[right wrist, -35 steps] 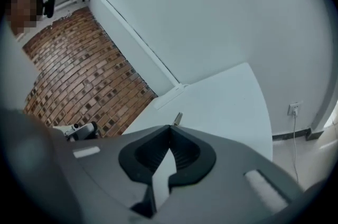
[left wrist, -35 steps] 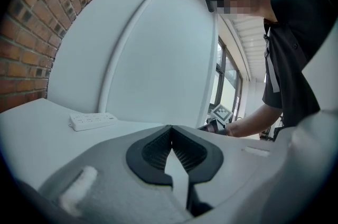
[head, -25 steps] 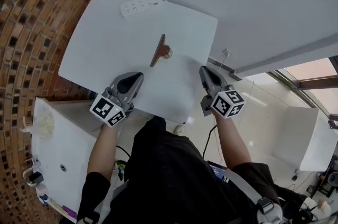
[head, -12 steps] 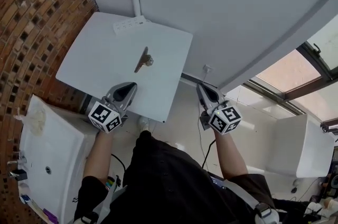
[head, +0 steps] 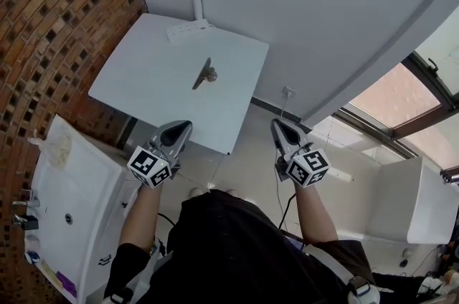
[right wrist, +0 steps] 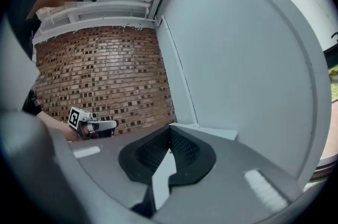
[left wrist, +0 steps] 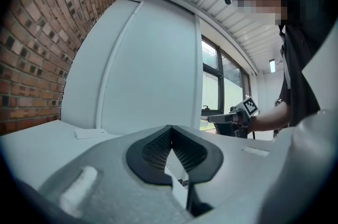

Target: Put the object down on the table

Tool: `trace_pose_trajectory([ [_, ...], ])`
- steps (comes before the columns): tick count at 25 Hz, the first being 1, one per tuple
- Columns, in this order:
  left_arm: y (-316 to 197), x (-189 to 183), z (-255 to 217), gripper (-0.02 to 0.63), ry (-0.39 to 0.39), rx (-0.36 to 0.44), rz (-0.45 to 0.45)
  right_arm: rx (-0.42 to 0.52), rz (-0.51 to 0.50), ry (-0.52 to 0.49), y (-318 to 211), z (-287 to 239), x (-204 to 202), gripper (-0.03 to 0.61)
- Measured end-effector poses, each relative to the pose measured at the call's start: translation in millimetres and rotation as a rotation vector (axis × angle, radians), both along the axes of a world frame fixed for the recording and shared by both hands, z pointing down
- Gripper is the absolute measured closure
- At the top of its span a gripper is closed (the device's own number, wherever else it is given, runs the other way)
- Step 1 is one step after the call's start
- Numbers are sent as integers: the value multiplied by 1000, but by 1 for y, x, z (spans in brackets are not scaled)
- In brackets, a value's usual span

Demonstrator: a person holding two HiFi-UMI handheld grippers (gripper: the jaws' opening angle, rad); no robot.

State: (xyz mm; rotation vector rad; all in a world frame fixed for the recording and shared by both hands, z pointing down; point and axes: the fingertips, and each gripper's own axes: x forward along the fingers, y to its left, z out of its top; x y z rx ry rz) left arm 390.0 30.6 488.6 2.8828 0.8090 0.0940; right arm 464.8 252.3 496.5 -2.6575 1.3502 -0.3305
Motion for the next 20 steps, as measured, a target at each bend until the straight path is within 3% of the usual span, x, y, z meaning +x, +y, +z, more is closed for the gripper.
trace_pose_trajectory([
  [10, -49, -27, -25, 614, 42, 57, 8, 34, 50, 47, -39, -18, -15, 572],
  [20, -57, -35, -31, 614, 71, 21, 76, 103, 21, 89, -80, -53, -24, 572],
])
